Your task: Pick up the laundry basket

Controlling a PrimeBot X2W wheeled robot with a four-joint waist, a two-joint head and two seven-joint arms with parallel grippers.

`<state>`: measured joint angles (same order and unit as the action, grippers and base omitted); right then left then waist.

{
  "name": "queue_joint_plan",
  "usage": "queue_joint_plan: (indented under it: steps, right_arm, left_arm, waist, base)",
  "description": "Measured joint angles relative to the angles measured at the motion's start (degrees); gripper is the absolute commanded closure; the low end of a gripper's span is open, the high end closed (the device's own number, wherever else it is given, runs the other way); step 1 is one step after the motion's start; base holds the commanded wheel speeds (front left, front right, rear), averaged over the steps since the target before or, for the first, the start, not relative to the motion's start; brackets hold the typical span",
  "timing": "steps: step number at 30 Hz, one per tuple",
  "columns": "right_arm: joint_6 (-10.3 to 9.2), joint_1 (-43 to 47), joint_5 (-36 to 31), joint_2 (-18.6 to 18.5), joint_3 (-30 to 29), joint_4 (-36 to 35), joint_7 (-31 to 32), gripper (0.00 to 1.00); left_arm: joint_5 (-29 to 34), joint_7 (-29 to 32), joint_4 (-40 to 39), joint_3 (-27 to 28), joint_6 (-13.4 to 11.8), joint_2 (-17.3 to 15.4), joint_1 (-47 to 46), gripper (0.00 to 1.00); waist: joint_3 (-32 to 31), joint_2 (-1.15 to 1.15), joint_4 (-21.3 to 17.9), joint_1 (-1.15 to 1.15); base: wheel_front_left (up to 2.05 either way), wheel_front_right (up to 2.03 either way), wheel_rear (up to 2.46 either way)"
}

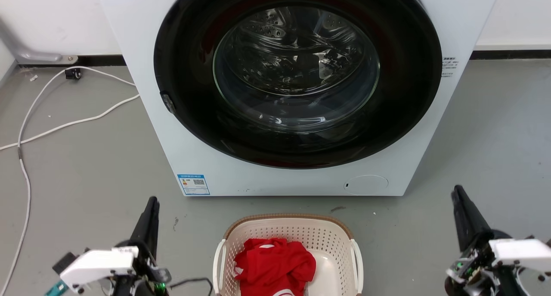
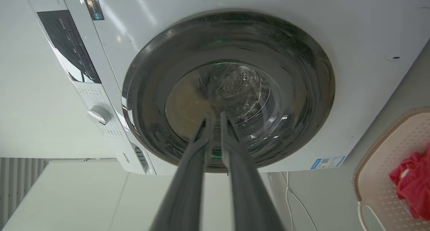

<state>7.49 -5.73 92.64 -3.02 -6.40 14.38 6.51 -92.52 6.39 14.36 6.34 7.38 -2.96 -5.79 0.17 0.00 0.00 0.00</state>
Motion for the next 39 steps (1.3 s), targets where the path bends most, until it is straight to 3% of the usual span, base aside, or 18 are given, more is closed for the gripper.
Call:
queue_joint_plan:
  steps: [18,23,29,39]
  right_arm:
    - [-0.01,2.8,-2.6,0.3,1.8,1.6,-3.9,0.0]
    - [-0.01,2.8,-8.1,0.3,1.4,2.2,-5.1,0.0]
    - [-0.01,2.8,-14.9,0.3,0.9,1.5,-6.5,0.0]
    - [-0.01,2.8,-33.2,0.3,1.7,-4.9,-8.6,0.0]
  left_arm:
    - [2.5,-3.8,1.2,-0.3,-0.1,0.4,3.2,0.0]
    - [4.4,-5.1,0.6,-0.5,-0.1,0.4,3.5,0.0]
    - [8.9,-6.6,0.6,3.0,-0.1,0.4,4.2,0.0]
    - [16.8,-8.7,-1.7,6.5,-0.1,0.4,4.2,0.0]
  waist:
    - [0.1,0.0,0.1,0.0]
    - [0.1,0.0,0.1,0.0]
    - [0.1,0.0,0.3,0.0]
    - [0.4,0.0,0.5,0.0]
  base:
    - [0.0,0.0,0.0]
    - [0.0,0.0,0.0]
    - [0.0,0.0,0.0]
    - [0.0,0.0,0.0]
